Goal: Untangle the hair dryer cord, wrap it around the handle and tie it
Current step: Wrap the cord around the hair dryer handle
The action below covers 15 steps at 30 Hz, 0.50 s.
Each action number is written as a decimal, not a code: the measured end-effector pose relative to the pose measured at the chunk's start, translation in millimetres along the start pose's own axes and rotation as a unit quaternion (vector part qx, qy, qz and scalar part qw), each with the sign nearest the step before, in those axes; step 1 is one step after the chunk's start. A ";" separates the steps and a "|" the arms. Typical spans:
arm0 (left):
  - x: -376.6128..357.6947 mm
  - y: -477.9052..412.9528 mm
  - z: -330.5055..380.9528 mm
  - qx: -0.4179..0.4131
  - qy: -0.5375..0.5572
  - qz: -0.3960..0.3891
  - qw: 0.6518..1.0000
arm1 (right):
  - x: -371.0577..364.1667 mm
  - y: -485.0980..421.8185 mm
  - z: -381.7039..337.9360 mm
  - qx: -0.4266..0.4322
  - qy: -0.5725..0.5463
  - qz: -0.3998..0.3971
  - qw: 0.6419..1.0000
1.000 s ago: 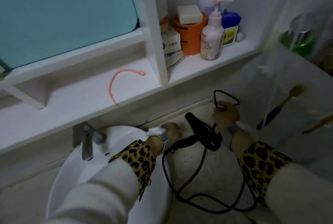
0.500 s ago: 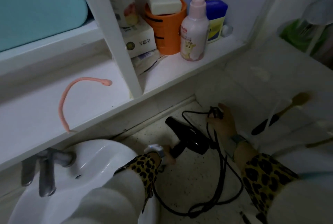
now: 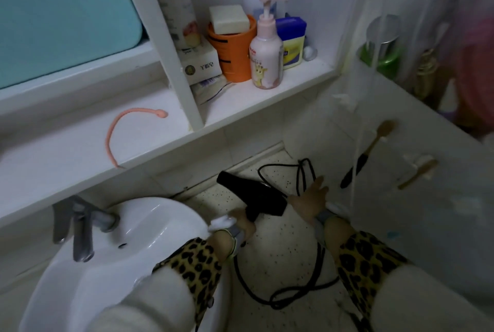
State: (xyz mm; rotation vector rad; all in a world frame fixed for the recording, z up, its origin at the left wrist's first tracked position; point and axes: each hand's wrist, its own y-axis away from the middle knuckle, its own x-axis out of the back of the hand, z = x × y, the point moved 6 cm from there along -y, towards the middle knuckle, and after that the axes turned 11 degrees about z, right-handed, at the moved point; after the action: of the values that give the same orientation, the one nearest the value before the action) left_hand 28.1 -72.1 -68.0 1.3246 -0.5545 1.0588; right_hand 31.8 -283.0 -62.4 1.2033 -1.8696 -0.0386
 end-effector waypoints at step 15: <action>63.0 168.7 -51.1 0.039 0.142 0.247 0.958 | 13.8 111.0 -2.4 0.159 0.044 -0.218 0.962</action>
State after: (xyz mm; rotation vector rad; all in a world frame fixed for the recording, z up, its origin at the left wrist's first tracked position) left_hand -99.9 -20.6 58.6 1.0947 -0.6468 1.6664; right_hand -48.0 -233.6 -1.6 1.7941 -1.5386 0.0765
